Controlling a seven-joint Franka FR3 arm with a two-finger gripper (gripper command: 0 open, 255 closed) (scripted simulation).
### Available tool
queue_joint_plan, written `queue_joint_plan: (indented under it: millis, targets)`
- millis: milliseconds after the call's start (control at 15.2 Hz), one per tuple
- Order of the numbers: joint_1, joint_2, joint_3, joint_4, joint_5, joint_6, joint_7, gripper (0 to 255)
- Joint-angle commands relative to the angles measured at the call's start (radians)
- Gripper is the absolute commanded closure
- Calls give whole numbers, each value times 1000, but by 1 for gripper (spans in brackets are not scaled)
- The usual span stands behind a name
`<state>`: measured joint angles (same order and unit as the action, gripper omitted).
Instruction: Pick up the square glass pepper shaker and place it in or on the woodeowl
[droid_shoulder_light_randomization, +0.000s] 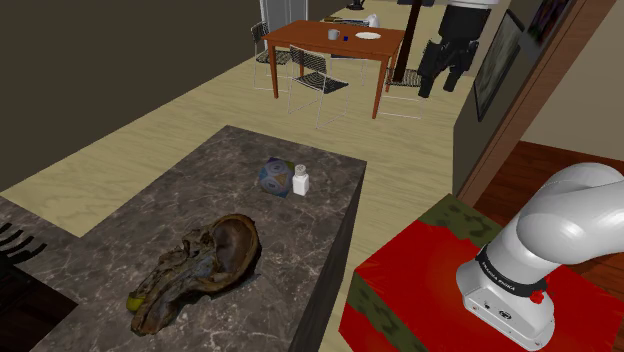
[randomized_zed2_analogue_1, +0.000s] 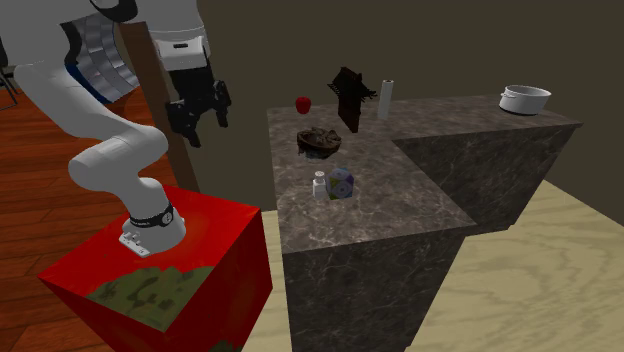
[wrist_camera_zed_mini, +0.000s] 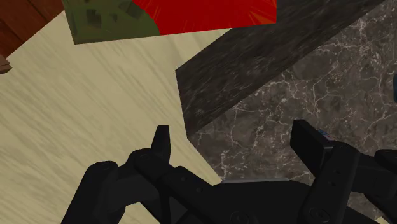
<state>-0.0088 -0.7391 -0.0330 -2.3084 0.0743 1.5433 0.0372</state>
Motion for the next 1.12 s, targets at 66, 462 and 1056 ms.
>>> queue_joint_plan:
  millis: [66, 462, 1056]
  targets:
    - [5, 6, 20, -17, 10, 30, 21, 0]
    - [34, 75, 139, -87, 59, 216, 143, 0]
    - [55, 287, 320, -89, 71, 493, 340, 0]
